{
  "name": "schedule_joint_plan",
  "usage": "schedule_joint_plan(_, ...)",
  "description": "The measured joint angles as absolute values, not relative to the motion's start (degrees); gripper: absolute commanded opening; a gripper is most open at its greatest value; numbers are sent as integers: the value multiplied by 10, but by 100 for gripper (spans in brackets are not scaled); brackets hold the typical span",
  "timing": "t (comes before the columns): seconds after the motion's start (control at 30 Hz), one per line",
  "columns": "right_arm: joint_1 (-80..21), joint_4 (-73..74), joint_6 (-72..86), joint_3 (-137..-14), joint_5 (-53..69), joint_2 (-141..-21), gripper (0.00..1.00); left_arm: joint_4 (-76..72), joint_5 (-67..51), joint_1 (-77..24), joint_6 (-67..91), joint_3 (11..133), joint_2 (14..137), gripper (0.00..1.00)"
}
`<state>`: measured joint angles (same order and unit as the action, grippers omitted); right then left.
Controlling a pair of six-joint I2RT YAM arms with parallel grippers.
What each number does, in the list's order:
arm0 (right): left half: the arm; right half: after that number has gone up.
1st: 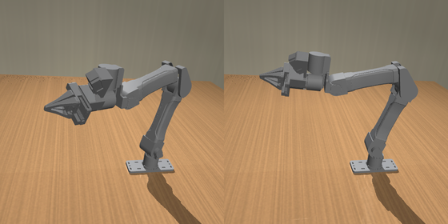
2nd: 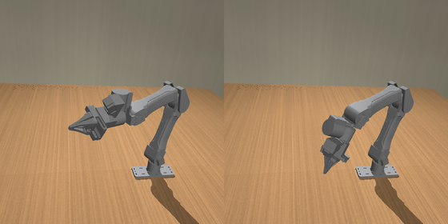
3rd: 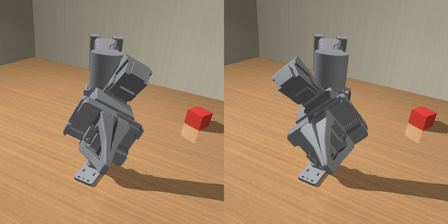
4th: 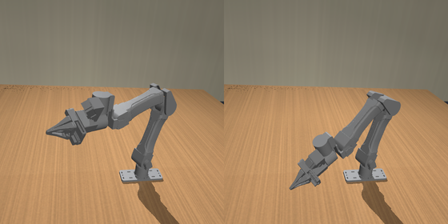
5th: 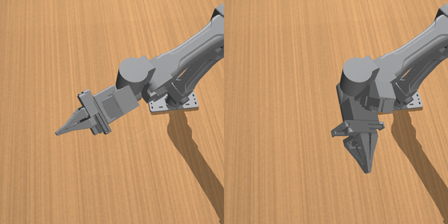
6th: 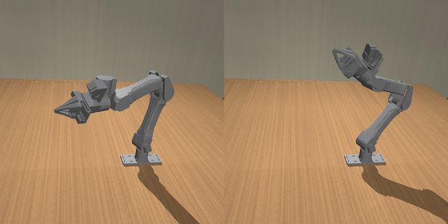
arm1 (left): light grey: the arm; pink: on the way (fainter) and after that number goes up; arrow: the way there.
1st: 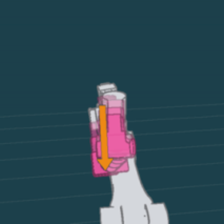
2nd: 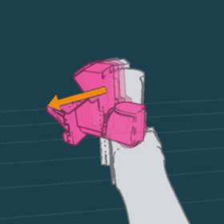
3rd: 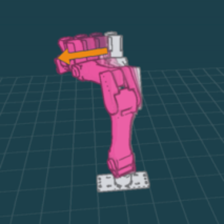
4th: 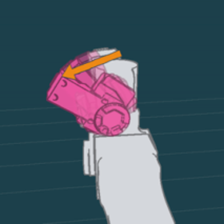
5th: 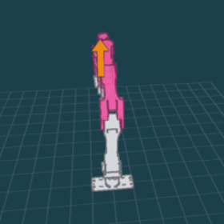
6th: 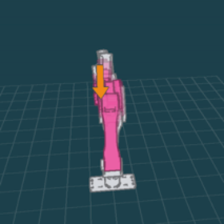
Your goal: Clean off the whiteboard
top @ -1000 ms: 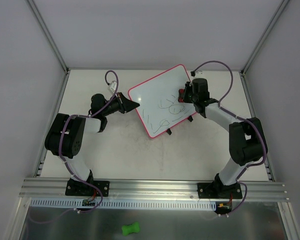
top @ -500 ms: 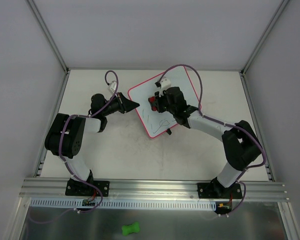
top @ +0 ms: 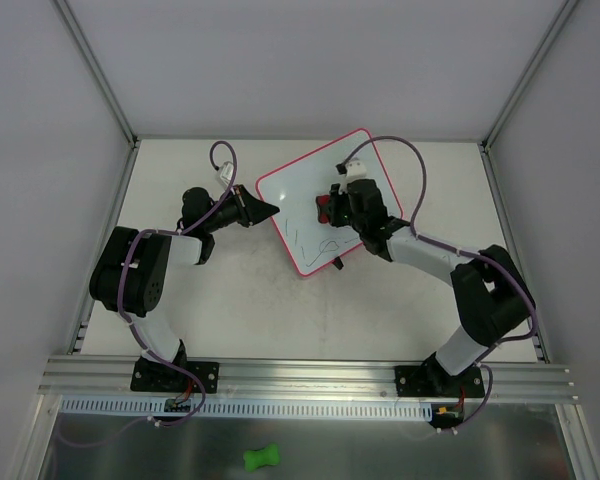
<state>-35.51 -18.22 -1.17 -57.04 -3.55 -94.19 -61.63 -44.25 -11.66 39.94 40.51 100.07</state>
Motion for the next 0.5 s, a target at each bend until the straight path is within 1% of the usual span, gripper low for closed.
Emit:
schedule_joint_plan(0.2, -279, -183, 59, -525, -93, -926, 0, -617, -444, -117, 399, 405, 1000, 0)
schedule_joint_plan(0.4, -217, -183, 123, -507, -84, -927, 0, -617, -445, -118, 399, 405, 999, 0)
schedule_joint_plan(0.5, -205, -183, 138, -507, -75, -929, 0, -617, -444, -119, 398, 405, 997, 0)
